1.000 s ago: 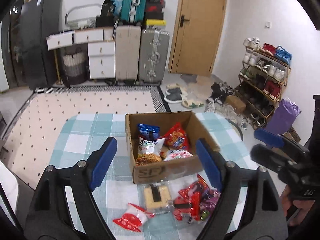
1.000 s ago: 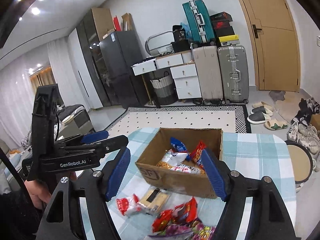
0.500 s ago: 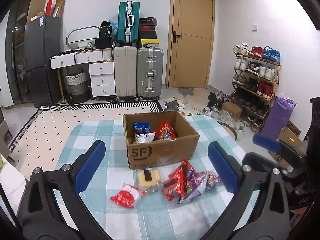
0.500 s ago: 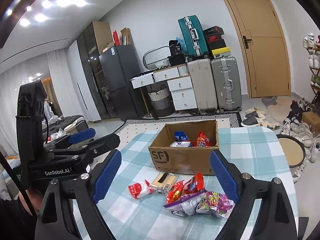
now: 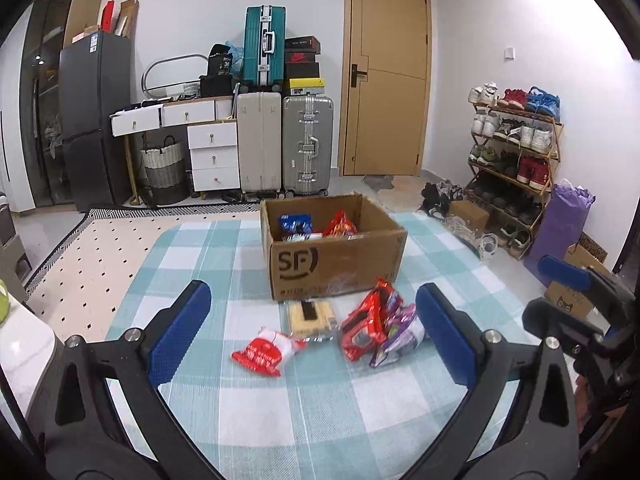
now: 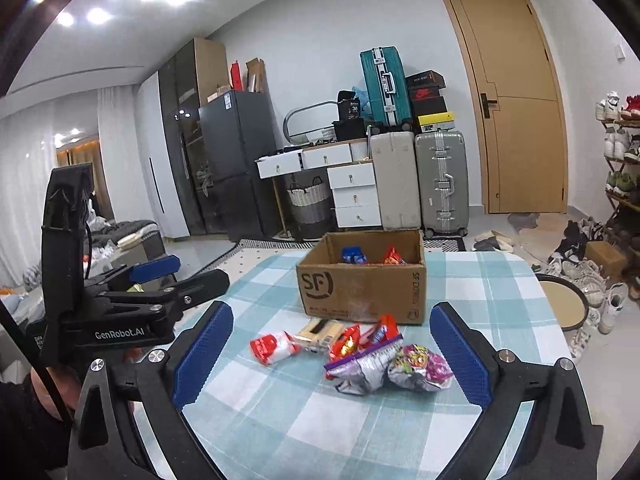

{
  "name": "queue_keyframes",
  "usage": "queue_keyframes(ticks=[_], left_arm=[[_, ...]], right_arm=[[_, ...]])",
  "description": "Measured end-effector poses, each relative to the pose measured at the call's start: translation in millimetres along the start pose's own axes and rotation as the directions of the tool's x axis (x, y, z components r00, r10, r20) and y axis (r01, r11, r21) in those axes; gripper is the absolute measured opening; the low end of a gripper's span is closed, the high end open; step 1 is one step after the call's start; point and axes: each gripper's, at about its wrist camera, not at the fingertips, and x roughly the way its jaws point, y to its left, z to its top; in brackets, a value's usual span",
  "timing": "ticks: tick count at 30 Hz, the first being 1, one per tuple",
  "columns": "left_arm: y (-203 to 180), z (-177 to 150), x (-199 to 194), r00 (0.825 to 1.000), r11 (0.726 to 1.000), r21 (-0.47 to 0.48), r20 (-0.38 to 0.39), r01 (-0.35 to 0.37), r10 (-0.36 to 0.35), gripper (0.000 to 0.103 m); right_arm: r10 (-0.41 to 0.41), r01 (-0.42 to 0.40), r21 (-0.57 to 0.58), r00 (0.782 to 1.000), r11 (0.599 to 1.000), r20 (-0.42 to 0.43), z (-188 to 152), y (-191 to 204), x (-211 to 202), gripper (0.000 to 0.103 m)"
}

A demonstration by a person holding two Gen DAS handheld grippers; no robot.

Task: Organize snacks
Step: 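Withdraw both tools from the box back toward the remaining snacks, then grasp the purple-and-white candy bags with the right gripper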

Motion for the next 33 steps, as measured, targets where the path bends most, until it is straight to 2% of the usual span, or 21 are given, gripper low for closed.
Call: queue_keyframes(ticks=[12,20,28,33], left_arm=[[21,-53,63,0.993,0.997,-0.064,-0.112,0.034,-0.041,0.102],[28,-71,98,0.988,0.994,-0.089,-0.135,0.060,-0.071,0.102],[31,-80,119,0.986,0.990,-0.120,-0.138,0.075,-0.092,0.102],[33,-84,130,0.981,0.987,-0.127,-0.154,0.098,-0.117,0.102]], right_arm=[[-0.014,0.022,0.070,0.994,0.997,-0.106,-45,-26,33,0.101],[-0.046,0.061,0.088,0.986,0.994,-0.162,-55,-48,59,0.101],[-0.118,0.121,-0.005,0.953,0.993,-0.279,-63,-67,100,0.101],[-0.131,0.117,-0.061,0.932,0.991,-0.338,-69,-79,127,0.101]])
